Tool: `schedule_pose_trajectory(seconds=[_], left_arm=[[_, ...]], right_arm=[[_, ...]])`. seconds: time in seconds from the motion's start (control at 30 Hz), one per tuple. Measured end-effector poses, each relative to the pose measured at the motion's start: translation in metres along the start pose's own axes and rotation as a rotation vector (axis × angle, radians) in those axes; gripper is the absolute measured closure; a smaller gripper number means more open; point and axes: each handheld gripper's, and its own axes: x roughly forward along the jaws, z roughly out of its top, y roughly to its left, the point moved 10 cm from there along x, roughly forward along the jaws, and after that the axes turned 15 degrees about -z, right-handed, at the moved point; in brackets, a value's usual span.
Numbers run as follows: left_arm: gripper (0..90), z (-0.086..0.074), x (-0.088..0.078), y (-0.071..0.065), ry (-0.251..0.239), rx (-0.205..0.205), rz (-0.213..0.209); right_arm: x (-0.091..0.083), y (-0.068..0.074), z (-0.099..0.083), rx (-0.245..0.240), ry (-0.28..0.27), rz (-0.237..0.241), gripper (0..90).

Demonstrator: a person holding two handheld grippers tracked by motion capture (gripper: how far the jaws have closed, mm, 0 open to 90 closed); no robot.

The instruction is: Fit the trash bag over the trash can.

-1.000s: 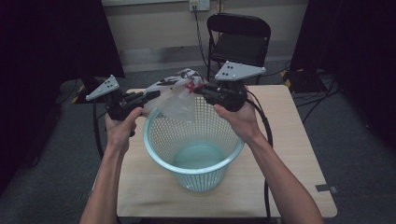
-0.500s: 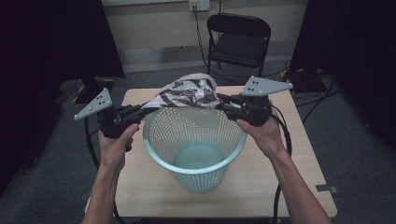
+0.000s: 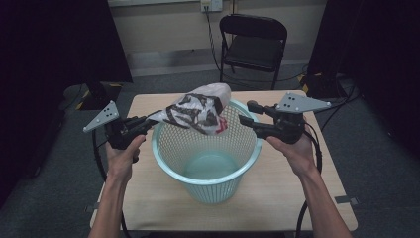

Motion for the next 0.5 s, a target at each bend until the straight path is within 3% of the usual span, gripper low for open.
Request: schedule_pose_trajectory(seconds=[0.1, 0.17, 0.2, 0.37, 0.5], left_arm=[[90.0, -0.002, 0.003, 0.001, 0.005, 0.001, -0.020], [90.0, -0.003, 0.008, 0.001, 0.014, 0.004, -0.038], [90.0, -0.003, 0.011, 0.001, 0.028, 0.008, -0.036], [89.8, 0.006, 0.020, 0.007, 0.024, 0.018, -0.042], [89.0, 0.007, 0.022, 0.007, 0.030, 0.022, -0.056]], right_arm=[[0.009, -0.007, 0.001, 0.015, 0.004, -0.009, 42.8], [0.030, -0.015, 0.006, 0.028, 0.031, -0.035, 23.0], [0.030, -0.015, 0.006, 0.028, 0.031, -0.035, 23.0], [0.069, -0.026, 0.009, 0.042, 0.086, 0.017, 22.5], [0.079, -0.025, 0.006, 0.041, 0.113, 0.032, 24.2]])
